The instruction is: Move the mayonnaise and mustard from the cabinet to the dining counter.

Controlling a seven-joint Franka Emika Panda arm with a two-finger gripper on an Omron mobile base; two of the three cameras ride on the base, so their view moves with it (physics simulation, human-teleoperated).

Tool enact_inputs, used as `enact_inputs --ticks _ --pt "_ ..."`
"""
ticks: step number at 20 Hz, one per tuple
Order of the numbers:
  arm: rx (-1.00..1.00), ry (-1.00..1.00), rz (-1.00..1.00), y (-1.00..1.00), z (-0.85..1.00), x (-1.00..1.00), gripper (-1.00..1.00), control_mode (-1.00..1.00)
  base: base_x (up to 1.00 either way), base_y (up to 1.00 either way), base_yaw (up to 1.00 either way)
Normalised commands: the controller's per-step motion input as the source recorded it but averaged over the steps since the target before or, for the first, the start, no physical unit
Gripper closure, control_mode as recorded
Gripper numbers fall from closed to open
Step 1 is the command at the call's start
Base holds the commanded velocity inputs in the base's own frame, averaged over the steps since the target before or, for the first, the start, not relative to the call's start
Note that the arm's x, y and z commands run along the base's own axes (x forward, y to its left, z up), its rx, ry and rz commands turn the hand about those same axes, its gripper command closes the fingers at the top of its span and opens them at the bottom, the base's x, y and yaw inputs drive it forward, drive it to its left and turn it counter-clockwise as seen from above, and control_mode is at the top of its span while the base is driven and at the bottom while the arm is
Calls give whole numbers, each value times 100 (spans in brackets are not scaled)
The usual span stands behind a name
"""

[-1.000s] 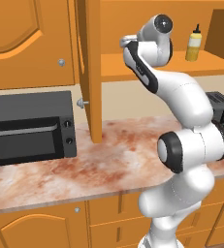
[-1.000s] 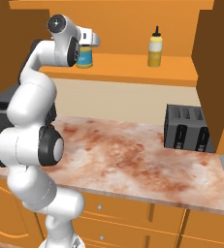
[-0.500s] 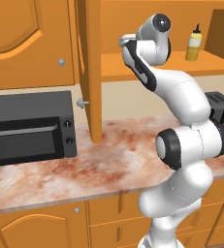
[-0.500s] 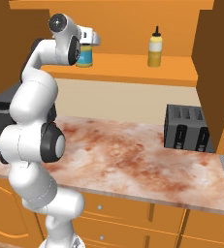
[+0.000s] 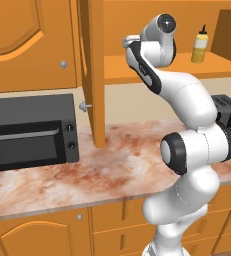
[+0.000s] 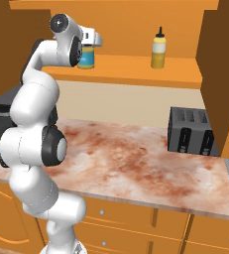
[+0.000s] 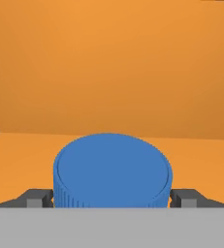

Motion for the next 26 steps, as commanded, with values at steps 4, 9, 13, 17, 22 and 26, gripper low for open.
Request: enact_inputs --ticks 4,9,13,17,22,26 --pt "0 0 0 0 -7 1 100 -100 0 0 0" --pt "0 0 0 0 0 0 100 -100 0 0 0" --pt "0 -2 0 -9 0 -19 100 -100 0 0 0" --pt "0 -13 0 -23 0 -77 100 -100 0 0 0" --pt "0 -19 0 -26 3 -100 100 -100 0 0 0" --pt "0 -12 1 -21 6 -100 100 -100 0 0 0"
